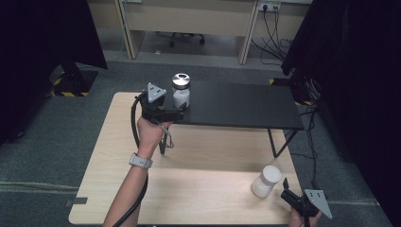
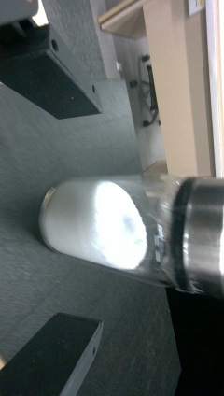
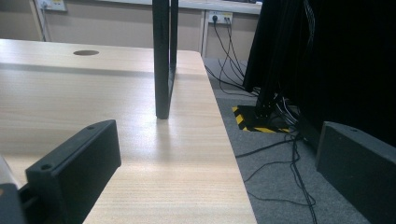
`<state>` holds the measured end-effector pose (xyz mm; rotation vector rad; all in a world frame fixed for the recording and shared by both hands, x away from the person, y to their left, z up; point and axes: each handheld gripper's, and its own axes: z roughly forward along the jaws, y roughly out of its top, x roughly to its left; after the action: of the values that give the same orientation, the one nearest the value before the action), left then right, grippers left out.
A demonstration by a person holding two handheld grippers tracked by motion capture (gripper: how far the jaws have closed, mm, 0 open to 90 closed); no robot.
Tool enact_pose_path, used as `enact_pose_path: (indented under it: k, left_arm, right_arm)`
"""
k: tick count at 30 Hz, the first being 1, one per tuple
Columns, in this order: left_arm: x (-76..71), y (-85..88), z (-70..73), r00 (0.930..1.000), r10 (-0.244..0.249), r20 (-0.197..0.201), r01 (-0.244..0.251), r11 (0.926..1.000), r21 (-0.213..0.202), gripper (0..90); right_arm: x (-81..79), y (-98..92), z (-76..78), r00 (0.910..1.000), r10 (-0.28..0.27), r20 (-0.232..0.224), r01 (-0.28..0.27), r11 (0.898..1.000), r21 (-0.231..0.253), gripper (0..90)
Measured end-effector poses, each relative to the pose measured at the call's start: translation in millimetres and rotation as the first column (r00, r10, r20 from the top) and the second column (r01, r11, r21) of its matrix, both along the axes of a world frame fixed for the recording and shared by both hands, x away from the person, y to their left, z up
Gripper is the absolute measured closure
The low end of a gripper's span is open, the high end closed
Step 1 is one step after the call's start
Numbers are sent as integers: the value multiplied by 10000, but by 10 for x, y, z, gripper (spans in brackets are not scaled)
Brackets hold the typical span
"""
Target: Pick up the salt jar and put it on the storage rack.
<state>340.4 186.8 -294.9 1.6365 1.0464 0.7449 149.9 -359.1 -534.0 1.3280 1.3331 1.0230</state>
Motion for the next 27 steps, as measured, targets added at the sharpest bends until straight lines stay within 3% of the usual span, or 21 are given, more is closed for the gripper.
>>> enact_pose_path:
  k: [8,19,22,27]
  left_arm:
    - [-251,128,-102,9991,403,156,-402,9992,-82,0]
    - [-534,282,-259,9980,552,314,-552,9985,2,0]
    - [-599,324,-341,9980,588,210,-589,9982,61,0]
    - [-694,458,-481,9974,711,-142,-714,9971,-249,0]
  right_arm:
    - [-6,1,-6,10000,-19,45,19,10000,21,4]
    - [-1,-3,5,10000,38,-38,-38,10000,-11,4]
    - [1,-7,9,10000,63,-69,-64,10000,-8,4]
    - [-5,-25,9,9999,94,-45,-93,9999,144,4]
